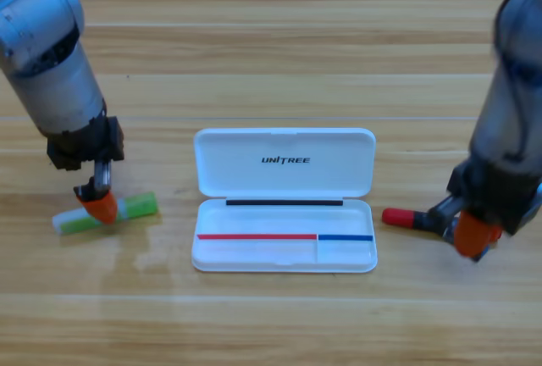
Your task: Clean up eraser and pencils
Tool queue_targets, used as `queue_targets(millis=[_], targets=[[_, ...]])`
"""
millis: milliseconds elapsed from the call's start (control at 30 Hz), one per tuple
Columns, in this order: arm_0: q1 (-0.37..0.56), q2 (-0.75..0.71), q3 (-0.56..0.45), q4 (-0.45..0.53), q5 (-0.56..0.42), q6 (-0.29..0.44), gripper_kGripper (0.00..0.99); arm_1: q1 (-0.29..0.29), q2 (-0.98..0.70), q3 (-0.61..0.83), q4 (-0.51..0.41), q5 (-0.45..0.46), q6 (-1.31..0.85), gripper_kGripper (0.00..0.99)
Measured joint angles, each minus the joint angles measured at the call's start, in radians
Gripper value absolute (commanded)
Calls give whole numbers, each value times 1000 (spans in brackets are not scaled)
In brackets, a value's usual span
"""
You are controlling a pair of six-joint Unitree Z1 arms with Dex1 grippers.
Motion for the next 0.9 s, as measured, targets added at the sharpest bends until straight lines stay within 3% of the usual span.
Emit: queue_targets(millis=[100, 200, 367, 700, 833, 900], targets=[[0, 11, 16, -21, -1, 0, 896, 17, -71, -44, 75, 14, -303, 0], [1, 23, 41, -56, -1, -4, 897, 27, -82, -100, 167, 89, -519, 0], [1, 32, 75, -94, -3, -11, 894, 44, -63, -150, 201, 149, -765, 0], [7, 41, 115, -141, -22, -13, 828, 68, 114, -291, 201, 149, -878, 0], [10, 42, 116, -141, -28, -13, 712, 76, 174, -360, 201, 143, -879, 0], [12, 44, 116, -141, -28, -13, 601, 81, 204, -391, 202, 134, -879, 0]])
